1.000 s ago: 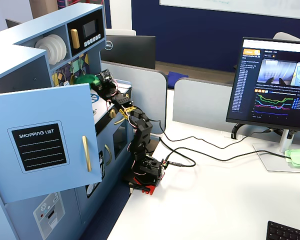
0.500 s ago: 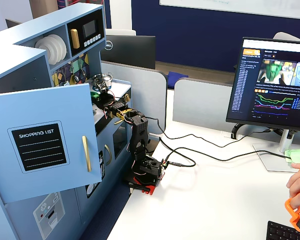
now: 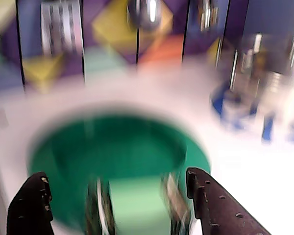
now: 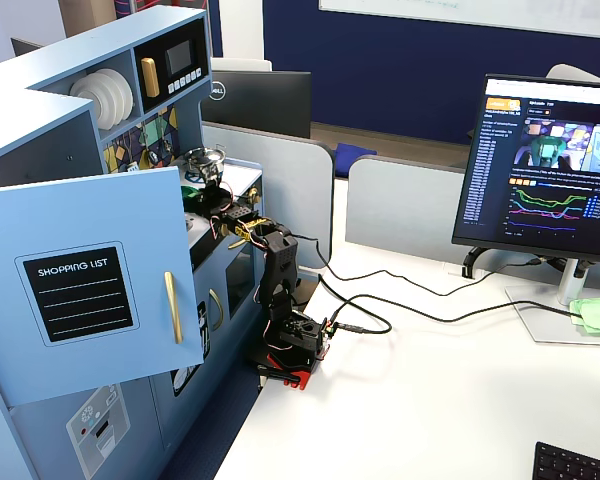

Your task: Take off the lid from the green recipient and place it on the counter

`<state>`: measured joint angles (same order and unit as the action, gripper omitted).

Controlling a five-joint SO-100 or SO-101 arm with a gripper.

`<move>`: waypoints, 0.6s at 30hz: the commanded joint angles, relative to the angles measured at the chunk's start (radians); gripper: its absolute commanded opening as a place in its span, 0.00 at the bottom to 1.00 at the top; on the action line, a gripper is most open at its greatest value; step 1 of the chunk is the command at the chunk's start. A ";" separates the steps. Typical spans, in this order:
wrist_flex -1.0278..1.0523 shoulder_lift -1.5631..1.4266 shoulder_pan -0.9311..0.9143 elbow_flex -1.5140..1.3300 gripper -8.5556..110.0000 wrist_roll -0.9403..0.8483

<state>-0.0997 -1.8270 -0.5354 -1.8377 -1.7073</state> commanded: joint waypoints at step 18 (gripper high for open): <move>1.327 -1.172 0.350 -0.658 0.24 -0.008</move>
<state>1.1873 -2.9161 -0.2700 -2.3301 -1.7334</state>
